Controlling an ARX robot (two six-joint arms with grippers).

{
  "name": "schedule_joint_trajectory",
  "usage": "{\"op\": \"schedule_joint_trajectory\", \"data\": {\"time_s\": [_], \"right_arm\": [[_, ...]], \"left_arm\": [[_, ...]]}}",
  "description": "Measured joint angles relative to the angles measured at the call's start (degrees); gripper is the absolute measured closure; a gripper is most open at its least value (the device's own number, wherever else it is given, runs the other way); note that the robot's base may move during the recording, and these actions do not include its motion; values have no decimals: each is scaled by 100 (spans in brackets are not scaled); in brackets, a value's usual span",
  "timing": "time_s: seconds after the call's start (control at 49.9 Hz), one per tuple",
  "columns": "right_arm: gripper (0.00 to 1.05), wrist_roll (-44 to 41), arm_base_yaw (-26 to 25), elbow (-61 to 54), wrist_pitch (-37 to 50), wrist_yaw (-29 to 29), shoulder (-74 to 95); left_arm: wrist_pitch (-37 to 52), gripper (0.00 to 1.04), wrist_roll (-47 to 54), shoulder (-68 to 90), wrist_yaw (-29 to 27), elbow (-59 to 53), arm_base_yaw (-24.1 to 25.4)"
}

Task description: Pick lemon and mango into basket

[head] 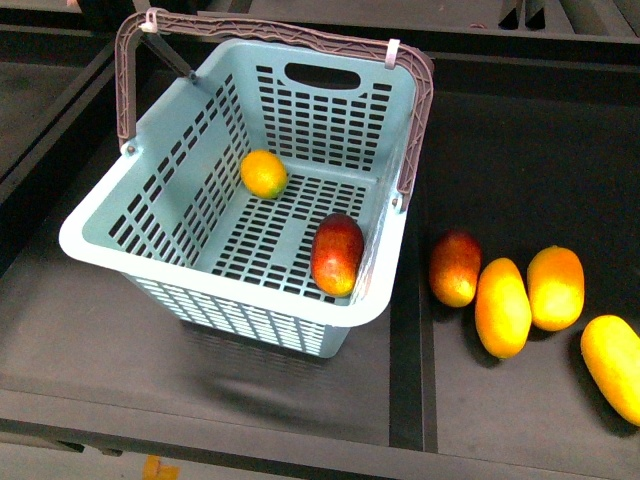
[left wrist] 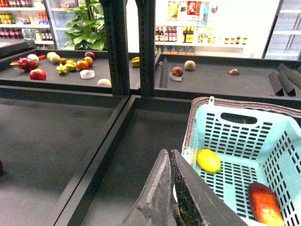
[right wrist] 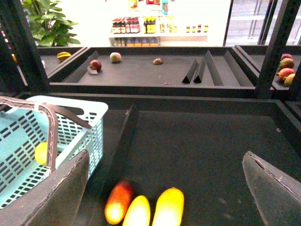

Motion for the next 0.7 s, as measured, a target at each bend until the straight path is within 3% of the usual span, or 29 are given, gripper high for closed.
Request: {"op": "schedule_joint_trajectory", "data": {"time_s": [0.702], "right_arm": [[9, -2, 0, 0, 2, 0, 0]], "left_arm": [[-24, 102, 0, -37, 0, 0, 0]]}}
